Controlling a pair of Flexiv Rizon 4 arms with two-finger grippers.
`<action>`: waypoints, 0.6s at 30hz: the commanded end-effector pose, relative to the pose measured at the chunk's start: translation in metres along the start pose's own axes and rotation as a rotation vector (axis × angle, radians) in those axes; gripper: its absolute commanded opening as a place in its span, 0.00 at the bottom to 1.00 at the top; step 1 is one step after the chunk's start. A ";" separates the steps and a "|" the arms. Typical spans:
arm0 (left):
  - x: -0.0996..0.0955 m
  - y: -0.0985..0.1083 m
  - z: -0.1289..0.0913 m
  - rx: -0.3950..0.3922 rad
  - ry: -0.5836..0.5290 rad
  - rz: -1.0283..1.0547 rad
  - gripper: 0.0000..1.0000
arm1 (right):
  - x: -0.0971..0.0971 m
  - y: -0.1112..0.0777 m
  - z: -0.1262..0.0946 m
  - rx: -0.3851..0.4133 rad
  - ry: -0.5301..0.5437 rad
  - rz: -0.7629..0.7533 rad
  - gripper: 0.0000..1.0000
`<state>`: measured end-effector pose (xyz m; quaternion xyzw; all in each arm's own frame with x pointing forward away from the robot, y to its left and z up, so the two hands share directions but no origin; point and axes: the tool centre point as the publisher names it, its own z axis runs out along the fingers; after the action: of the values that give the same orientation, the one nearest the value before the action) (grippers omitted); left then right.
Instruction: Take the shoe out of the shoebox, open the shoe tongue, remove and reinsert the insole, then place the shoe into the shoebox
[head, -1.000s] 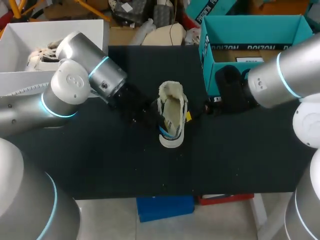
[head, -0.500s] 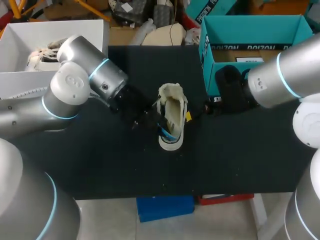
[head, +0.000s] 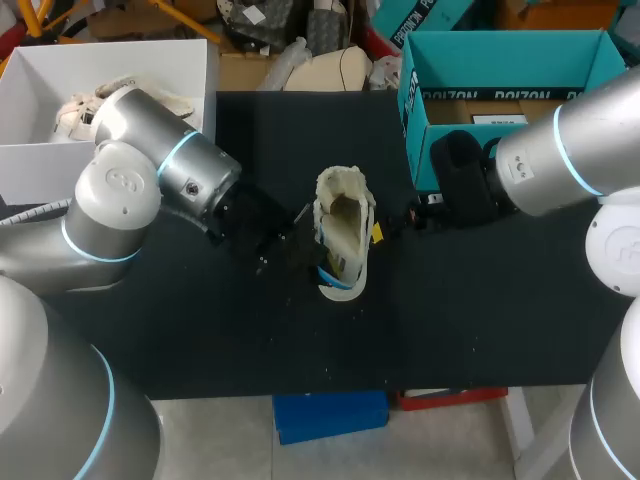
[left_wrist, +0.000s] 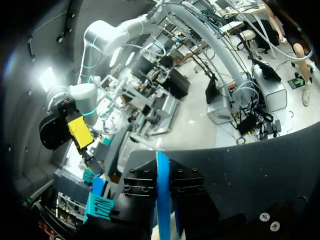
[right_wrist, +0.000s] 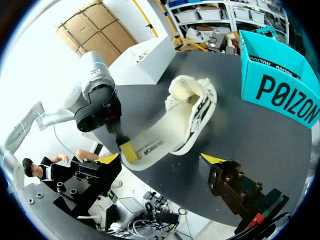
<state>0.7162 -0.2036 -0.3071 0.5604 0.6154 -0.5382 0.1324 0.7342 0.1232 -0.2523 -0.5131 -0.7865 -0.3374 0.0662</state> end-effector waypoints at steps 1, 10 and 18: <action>0.005 -0.010 0.001 -0.050 -0.025 -0.004 0.00 | 0.001 0.000 0.001 0.001 -0.004 0.001 1.00; 0.005 0.009 0.002 -0.028 -0.097 -0.017 0.00 | 0.001 0.000 0.001 0.001 -0.004 0.001 1.00; -0.004 0.031 0.003 -0.001 -0.105 0.000 0.00 | 0.001 0.000 0.001 0.001 -0.004 0.001 1.00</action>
<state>0.7292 -0.2058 -0.3168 0.5224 0.6140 -0.5655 0.1741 0.7342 0.1231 -0.2523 -0.5131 -0.7865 -0.3373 0.0661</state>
